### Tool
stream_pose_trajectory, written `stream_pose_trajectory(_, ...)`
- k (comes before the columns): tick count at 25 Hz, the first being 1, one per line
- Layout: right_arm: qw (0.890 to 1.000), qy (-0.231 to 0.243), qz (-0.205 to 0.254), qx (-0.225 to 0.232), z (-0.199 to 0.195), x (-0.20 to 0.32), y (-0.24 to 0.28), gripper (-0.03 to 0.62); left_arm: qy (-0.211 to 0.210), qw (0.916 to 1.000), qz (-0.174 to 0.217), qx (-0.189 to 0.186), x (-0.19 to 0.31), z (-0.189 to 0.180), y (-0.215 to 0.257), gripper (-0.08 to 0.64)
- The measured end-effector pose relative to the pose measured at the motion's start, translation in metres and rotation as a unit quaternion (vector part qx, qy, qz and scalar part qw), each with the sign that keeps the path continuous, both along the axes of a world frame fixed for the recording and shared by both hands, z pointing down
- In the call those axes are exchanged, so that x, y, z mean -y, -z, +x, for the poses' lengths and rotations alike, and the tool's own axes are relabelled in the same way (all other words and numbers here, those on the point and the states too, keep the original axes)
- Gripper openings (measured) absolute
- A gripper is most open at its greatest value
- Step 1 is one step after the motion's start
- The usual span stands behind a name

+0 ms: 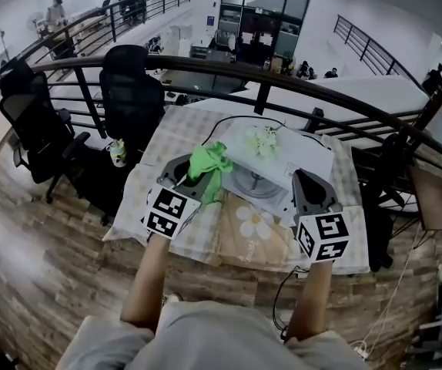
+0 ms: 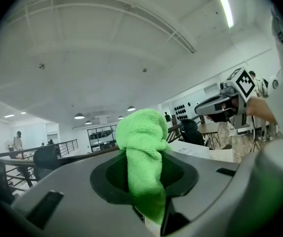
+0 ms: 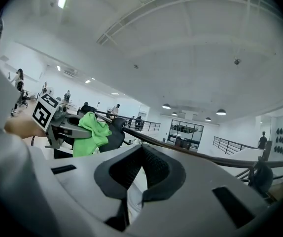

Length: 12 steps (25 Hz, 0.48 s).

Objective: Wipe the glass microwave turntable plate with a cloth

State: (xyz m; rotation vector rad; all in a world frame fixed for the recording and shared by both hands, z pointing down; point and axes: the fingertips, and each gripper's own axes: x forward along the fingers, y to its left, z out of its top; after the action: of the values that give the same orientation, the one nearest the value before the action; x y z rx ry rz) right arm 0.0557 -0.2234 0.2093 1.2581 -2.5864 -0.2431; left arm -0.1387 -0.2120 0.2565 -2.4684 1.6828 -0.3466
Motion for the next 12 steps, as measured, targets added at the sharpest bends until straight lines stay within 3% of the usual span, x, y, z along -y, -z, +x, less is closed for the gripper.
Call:
stream_pose_trajectory(4, 1.0, -0.005, 0.002, -0.015, -0.001, 0.003, 0.0, 0.012, -0.003, 0.9997, 0.003, 0.025, 0.003, 0.004, 0.005, 0.132)
stream_pose_trajectory(8, 1.0, -0.012, 0.003, -0.024, -0.003, 0.007, -0.003, 0.012, -0.015, 0.9997, 0.001, 0.016, 0.006, 0.004, 0.004, 0.132)
stream_pose_trajectory(12, 0.999, -0.012, 0.004, -0.03, -0.029, 0.013, -0.003, 0.012, -0.019, 0.9998, -0.001, -0.003, 0.014, -0.018, 0.004, 0.132)
